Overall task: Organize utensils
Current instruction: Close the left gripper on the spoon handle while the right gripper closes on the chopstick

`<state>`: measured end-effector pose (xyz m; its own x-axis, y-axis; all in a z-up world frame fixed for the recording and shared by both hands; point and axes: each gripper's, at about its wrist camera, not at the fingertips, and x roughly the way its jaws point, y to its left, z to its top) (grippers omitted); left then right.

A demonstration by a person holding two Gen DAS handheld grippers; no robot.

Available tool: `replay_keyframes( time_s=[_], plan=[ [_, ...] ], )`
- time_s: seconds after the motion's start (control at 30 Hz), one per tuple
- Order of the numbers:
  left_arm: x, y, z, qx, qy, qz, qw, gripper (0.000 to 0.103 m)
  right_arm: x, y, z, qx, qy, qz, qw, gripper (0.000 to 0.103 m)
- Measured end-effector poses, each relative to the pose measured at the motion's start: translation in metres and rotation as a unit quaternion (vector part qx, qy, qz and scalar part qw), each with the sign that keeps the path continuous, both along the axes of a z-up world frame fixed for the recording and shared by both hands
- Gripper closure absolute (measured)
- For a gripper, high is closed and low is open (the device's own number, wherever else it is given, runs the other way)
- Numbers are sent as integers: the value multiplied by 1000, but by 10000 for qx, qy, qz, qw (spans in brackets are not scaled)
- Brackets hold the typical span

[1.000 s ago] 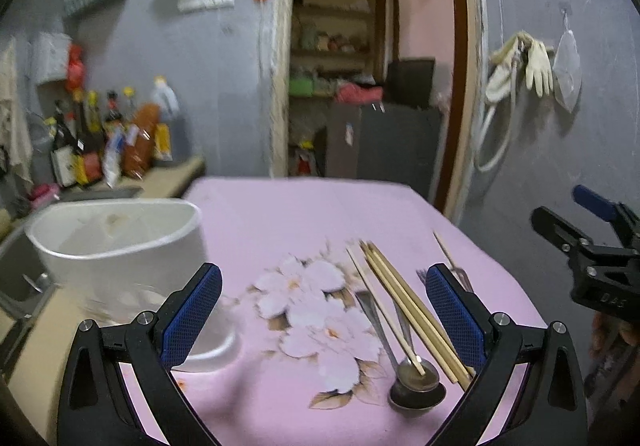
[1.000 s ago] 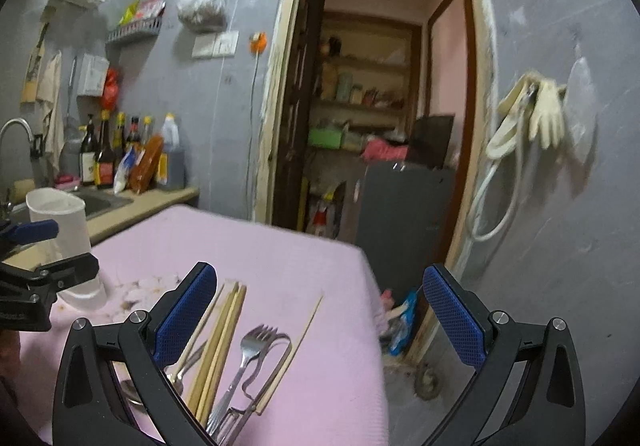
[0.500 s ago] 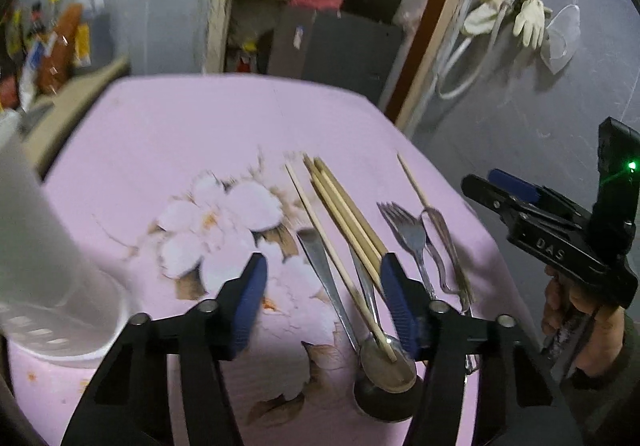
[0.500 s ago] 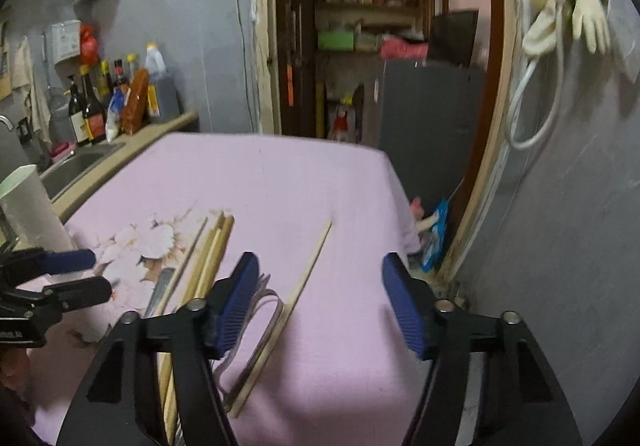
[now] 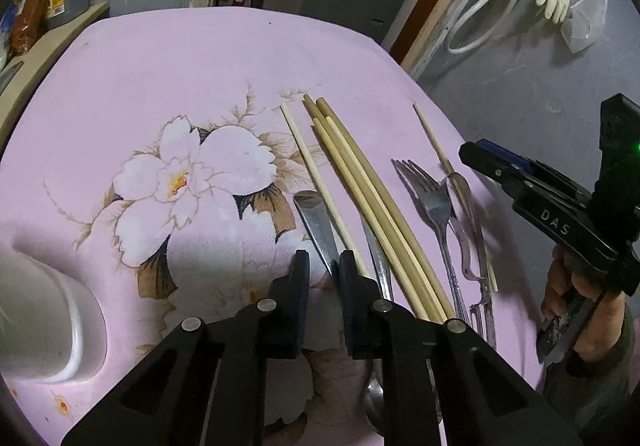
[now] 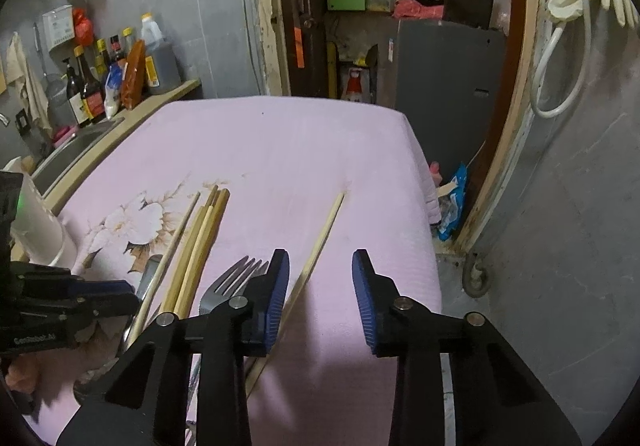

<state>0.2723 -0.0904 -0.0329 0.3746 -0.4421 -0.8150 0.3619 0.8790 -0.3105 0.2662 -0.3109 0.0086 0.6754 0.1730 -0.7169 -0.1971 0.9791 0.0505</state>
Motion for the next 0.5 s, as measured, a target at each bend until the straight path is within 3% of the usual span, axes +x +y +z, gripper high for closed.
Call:
replay_keyframes(
  time_s=[0.33, 0.5],
  plan=[
    [17, -11, 2, 181, 308, -435, 9984, 91, 28, 3, -12, 114, 510, 71, 9986, 76],
    [21, -8, 3, 84, 437, -416, 9981, 93, 43, 7, -16, 138, 725, 18, 9973, 83]
  ],
)
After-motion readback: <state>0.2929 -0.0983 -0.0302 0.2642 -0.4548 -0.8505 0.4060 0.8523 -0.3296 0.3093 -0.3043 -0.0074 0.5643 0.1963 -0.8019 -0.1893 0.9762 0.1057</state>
